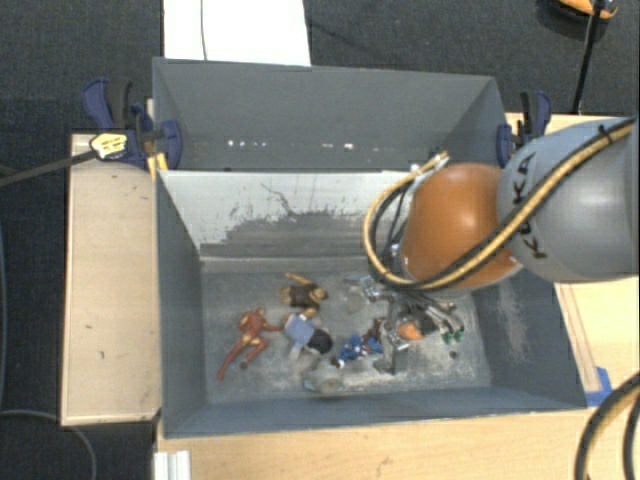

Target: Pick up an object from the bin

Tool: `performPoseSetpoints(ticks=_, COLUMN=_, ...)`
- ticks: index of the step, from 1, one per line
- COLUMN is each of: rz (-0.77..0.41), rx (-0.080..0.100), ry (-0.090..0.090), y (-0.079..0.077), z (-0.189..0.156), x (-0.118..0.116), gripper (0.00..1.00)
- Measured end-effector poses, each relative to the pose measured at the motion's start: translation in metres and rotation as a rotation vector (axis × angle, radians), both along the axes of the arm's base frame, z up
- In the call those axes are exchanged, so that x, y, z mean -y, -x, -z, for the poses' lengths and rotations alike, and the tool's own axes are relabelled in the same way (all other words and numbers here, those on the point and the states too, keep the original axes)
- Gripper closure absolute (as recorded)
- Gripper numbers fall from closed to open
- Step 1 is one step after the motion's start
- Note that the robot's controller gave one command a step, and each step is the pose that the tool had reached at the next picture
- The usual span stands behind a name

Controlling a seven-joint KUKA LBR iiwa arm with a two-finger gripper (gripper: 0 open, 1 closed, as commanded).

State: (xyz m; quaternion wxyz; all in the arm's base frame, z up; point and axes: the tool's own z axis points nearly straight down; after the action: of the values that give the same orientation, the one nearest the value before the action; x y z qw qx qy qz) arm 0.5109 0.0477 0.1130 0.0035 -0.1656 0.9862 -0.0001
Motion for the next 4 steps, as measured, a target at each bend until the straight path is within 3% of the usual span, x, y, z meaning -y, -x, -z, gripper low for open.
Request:
performPoseSetpoints(ticks=1, rz=-0.014, rx=-0.001, ry=0.0, y=0.018, z=0.016, x=-0.011, gripper=0.0)
performPoseSetpoints(ticks=2, rz=-0.205, rx=-0.001, ry=0.001, y=0.025, z=0.032, x=-0.014, gripper=1.0)
performPoseSetpoints(ticks=3, rz=-0.204, rx=-0.001, ry=0.001, y=0.025, z=0.032, x=-0.014, gripper=1.0)
performPoseSetpoints(ticks=4, rz=-0.227, rx=-0.007, ry=0.0, y=0.024, z=-0.016, x=-0.019, gripper=1.0)
